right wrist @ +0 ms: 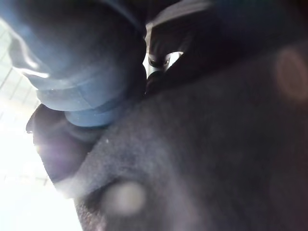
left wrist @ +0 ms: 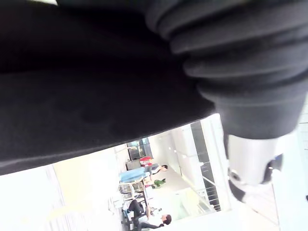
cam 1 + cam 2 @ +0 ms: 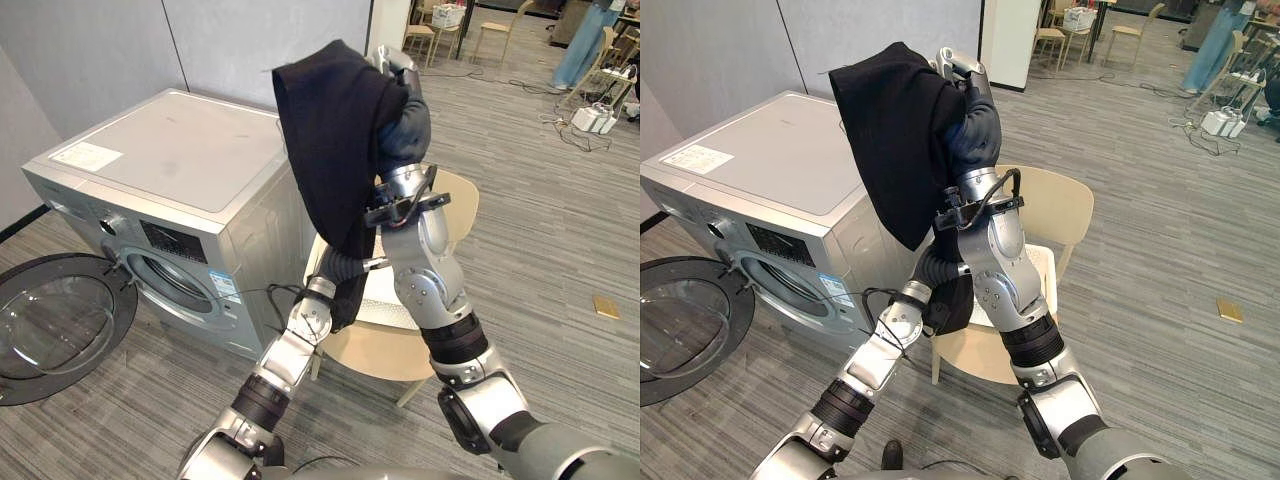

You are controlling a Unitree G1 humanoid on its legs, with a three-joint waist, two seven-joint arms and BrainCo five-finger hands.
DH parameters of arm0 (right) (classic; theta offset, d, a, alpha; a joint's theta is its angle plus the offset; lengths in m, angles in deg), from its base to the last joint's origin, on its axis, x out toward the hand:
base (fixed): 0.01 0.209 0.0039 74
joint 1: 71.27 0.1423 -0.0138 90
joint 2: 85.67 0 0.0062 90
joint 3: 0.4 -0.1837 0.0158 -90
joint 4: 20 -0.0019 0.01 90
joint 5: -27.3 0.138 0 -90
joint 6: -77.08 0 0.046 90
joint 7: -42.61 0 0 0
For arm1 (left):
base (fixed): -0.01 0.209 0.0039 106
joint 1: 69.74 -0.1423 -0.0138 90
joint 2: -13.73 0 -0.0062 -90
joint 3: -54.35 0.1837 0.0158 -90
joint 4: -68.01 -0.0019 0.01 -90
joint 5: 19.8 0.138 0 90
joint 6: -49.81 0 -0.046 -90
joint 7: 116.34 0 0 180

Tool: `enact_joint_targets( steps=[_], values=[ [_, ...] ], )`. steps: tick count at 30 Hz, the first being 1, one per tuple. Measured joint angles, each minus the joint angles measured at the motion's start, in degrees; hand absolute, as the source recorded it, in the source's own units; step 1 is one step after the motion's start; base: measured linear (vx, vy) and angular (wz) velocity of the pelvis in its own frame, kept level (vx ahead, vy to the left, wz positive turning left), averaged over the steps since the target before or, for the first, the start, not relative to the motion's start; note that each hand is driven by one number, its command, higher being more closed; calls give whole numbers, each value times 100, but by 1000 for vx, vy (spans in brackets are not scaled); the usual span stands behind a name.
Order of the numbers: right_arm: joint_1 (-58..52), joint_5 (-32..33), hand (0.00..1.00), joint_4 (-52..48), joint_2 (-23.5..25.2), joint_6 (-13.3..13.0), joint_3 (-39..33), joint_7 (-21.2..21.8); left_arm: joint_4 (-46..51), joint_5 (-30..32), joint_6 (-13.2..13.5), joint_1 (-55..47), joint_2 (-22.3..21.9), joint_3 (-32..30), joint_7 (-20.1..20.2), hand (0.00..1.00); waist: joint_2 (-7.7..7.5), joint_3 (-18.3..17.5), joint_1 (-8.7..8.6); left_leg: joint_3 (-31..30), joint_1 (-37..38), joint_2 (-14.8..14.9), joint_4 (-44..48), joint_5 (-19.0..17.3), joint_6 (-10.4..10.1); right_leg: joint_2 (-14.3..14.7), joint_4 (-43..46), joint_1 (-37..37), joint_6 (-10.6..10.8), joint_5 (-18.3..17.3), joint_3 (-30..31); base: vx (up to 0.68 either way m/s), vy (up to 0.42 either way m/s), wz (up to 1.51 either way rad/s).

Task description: Pick up the laundry basket with both hands and put the clothes into the washing machine.

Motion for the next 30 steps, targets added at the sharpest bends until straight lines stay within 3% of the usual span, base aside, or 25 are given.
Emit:
enact_joint_targets(
  steps=[7, 14, 15, 30],
  values=[
    [-160, 4, 100, -13, 52, -33, 132, -4, -21, -765, 55, 56, 2, 116, -5, 100, -23, -16, -113, 13, 1, 1, 0, -1, -1, 0, 0, -9, -13, -11, 17, 0, 0, 0],
    [-462, 3, 100, -46, 67, -107, 228, -18, -22, -814, 58, 55, 6, 173, -187, 100, -29, -20, -135, 25, 0, 1, 0, -29, -36, -2, 2, -18, -27, -19, 49, 0, 0, 0],
    [-462, 3, 0, -46, 69, -129, 228, -30, -21, -814, 63, 55, 6, 163, -262, 100, -29, -20, -138, 26, 0, 1, 0, -31, -38, -2, 1, -19, -28, -20, 51, 0, 0, 0],
    [-983, 9, 0, -41, 35, -137, 253, -111, 205, -1011, 117, -243, 7, -413, -506, 100, -33, -23, -236, 68, 31, 6, 1, -32, -38, 1, -13, -7, -29, -19, 83, 0, 0, 0]
  ],
)
